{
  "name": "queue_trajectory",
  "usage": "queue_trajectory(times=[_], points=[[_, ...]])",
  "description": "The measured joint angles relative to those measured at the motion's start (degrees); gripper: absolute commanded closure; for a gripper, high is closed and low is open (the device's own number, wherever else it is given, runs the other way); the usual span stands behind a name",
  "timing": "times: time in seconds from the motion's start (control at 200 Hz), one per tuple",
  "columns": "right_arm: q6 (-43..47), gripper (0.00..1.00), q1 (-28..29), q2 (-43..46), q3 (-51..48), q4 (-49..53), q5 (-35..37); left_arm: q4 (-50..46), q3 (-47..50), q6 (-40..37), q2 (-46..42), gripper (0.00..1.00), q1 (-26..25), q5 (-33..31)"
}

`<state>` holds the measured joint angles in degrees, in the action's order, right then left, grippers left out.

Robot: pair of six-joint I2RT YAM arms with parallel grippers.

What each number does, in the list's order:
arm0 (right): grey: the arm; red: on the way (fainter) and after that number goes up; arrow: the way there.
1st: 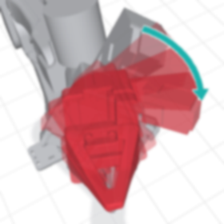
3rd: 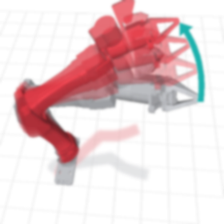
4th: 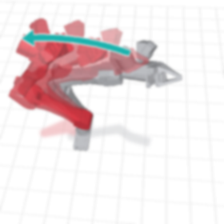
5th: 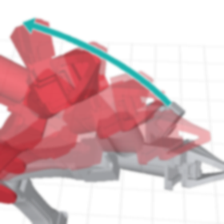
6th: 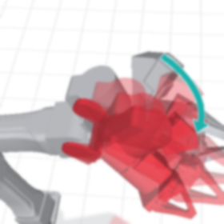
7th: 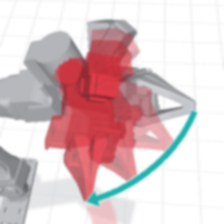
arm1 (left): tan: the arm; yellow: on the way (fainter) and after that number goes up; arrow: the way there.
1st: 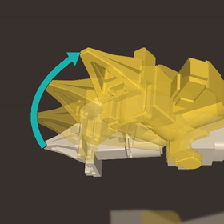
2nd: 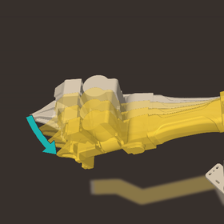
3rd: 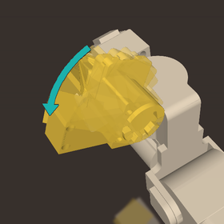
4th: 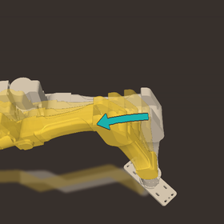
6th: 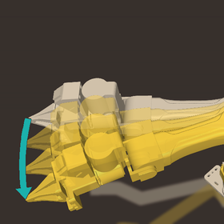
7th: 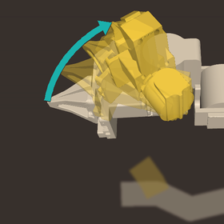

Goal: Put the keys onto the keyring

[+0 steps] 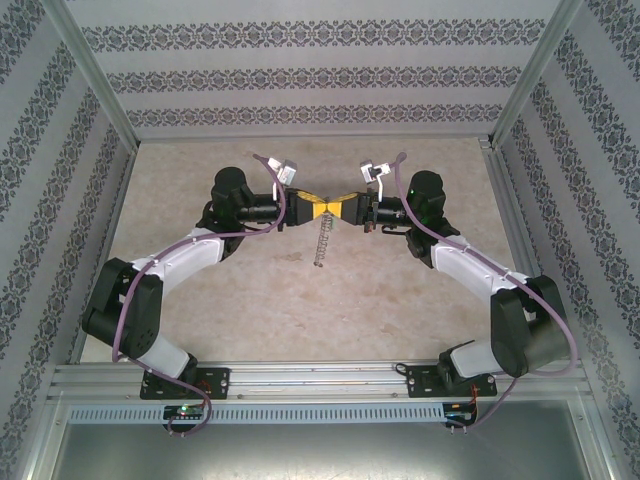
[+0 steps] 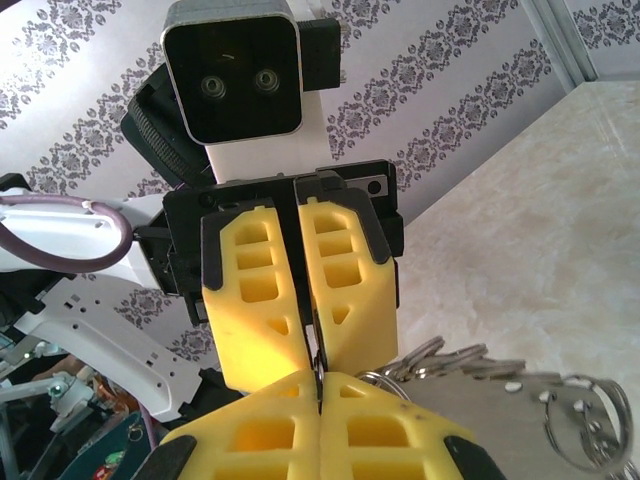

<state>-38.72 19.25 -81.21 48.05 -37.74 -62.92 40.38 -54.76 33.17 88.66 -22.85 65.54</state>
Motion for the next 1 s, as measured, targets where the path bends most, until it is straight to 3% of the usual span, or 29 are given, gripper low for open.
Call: queue_trajectory(times=[0.055,0.18,0.235,0.34,0.6,0.749,0.999], points=[[-0.1,1.0,0.0,0.0,0.0,-0.1,-0.1,0.0,0.0,0.0,0.0,1.0,0.0,0.0],[-0.1,1.0,0.0,-0.1,0.0,-0.2,-0.2,0.2,0.0,-0.1,0.0,1.0,0.0,-0.2],[-0.4,0.83,-0.1,-0.1,0.0,-0.3,-0.1,0.8,0.2,0.0,0.0,1.0,0.0,-0.6],[-1.5,0.71,-1.1,0.0,0.1,-1.0,0.5,2.6,0.9,0.2,0.0,1.0,-0.6,-1.2],[-3.0,0.62,-4.3,4.4,-3.0,-2.3,3.9,6.3,3.4,0.7,-0.1,1.0,-1.1,-3.7],[-3.1,0.57,-4.2,9.2,-8.1,-2.6,9.3,8.5,4.1,1.8,-0.4,1.0,-1.1,-4.9],[-0.5,0.53,-0.1,14.9,-14.9,-0.2,20.3,10.8,4.2,3.0,-1.2,1.0,-1.2,-6.4]])
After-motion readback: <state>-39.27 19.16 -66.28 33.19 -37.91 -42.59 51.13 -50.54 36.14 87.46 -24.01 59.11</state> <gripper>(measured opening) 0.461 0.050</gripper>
